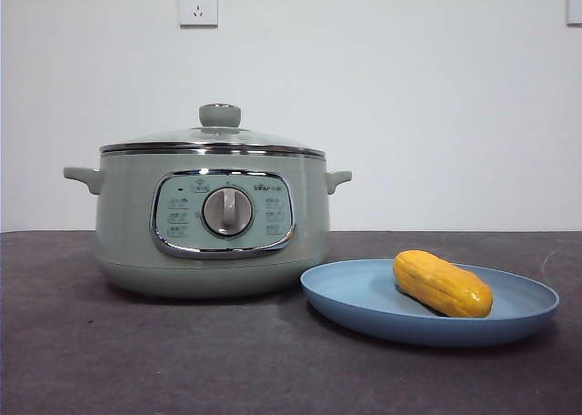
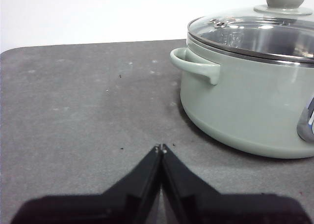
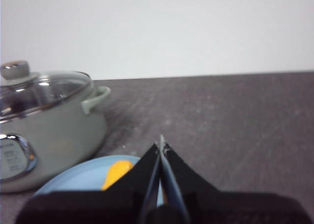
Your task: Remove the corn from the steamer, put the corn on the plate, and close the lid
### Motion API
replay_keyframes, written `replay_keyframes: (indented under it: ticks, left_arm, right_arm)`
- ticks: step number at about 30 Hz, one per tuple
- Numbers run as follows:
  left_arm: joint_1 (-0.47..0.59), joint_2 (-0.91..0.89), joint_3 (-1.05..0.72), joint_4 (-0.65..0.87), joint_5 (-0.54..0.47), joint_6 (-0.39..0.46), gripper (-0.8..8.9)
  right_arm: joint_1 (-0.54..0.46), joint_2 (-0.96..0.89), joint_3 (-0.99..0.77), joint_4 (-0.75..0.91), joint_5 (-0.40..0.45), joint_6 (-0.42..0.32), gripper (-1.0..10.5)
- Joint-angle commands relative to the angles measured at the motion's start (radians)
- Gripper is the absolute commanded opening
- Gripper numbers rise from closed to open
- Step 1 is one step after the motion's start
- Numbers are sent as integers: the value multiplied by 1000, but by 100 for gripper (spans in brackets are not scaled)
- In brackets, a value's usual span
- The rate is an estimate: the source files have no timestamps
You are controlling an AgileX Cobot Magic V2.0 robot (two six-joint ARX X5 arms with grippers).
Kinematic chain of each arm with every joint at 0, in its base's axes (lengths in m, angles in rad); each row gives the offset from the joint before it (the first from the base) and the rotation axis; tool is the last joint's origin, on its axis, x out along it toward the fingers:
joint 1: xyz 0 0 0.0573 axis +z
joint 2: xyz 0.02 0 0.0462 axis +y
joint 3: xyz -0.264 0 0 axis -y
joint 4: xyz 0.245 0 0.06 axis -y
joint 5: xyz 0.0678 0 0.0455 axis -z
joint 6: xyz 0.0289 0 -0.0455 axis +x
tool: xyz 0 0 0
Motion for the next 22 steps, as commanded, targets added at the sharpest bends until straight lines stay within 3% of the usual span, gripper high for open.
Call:
replay_keyframes:
  ticks: [1,9,22]
  left_arm:
    - [3,-3,-13,1,0,-6,-3]
    - [3,-3,-13,1,0,-6,-3]
    - [3,-3,-13,1,0,-6,-3]
  right_arm:
    - [-1,-6,-33,14,12,43,0]
    - [-1,-6,-60,-95,12,37,0]
    - [-1,-6,-60,-90,16,33,0]
